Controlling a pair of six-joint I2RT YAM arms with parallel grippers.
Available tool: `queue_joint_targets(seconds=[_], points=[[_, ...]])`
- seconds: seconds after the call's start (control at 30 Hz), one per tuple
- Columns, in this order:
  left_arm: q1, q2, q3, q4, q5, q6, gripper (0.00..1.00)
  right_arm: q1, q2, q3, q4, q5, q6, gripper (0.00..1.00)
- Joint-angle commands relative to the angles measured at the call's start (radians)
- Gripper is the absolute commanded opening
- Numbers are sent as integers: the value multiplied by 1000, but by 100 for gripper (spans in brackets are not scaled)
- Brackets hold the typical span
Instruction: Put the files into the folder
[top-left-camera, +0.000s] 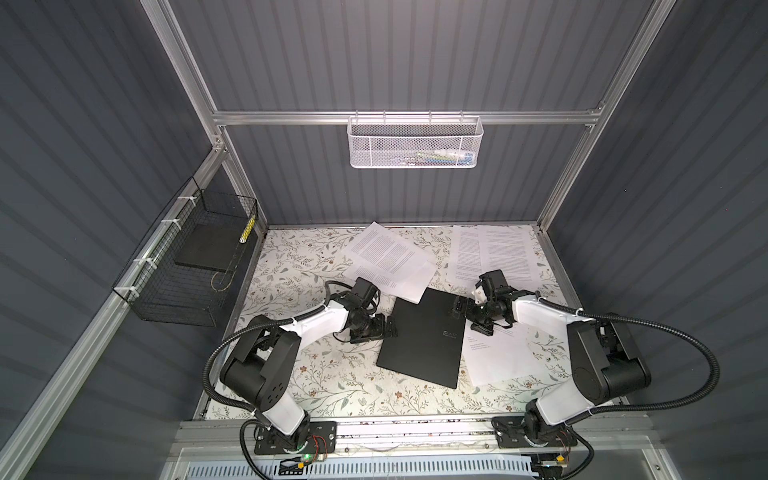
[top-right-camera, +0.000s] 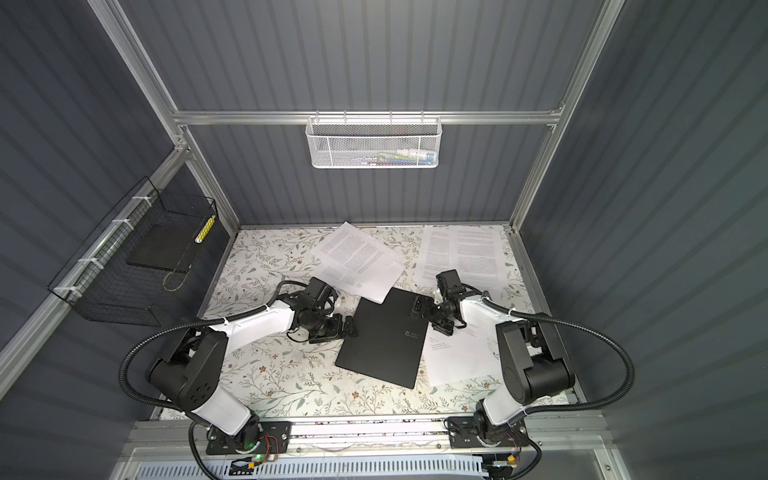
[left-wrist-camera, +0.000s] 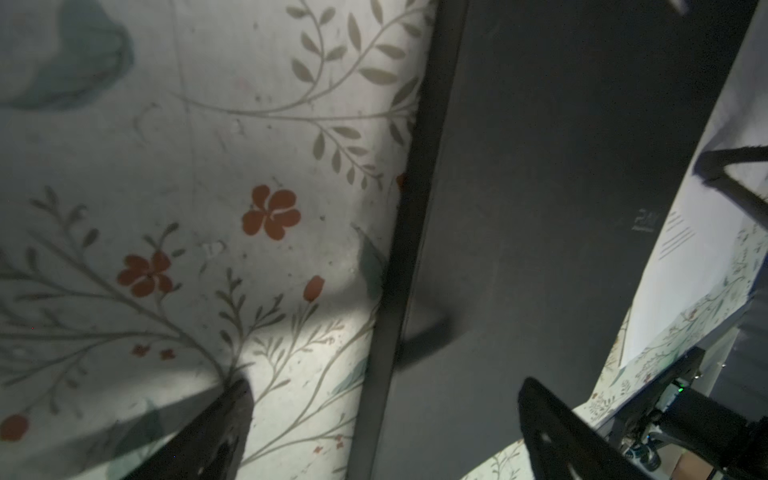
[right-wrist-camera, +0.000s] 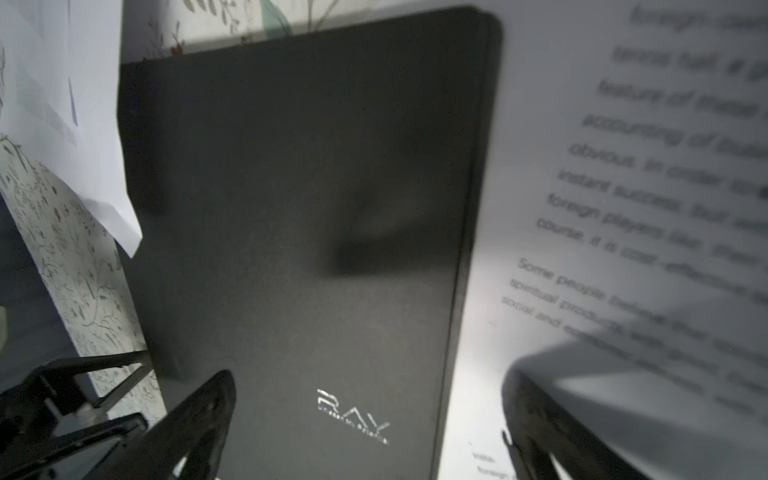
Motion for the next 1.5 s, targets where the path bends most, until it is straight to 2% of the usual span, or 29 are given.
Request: queue_joint_targets(seconds=[0.0,0.13,0.2,0.4,0.53,0.63,0.73,0.83,0.93,1.0,1.17,1.27,1.47], points=[[-25,26,-30,-2,104,24,100,36,-11,-48,7,-22,54,99],[-56,91,0,76,178,-19,100,44,4,-58,51,-44,84,99],[-69,136,20,150,232,-70,100,44,26,-29,52,-53,87,99],[-78,249,135,334,288,-201,100,21,83,101,39,-36,44,99],[-78,336,266,349,296,-192,100,-20,130,198,29,-52,22,99],[-77,381,367,283,283,-141,100,-49,142,239,44,-75,20,99],[-78,315,391,141,143,-15,100,-67,118,249,28,-65,16,99],[-92,169,303,76,-55,127,100,-74,68,216,20,-46,-5,99],[-208,-11,162,137,-278,350,100,-80,14,169,4,-38,-19,99],[-306,-75,109,193,-402,488,100,-91,-30,115,24,-45,-13,99],[-490,-22,99,282,-666,741,100,-154,-105,6,88,-119,35,99],[-598,39,72,387,-770,925,100,-192,-155,-39,94,-142,45,99],[-650,116,42,572,-878,1063,99,-234,-239,-77,69,-164,34,99]])
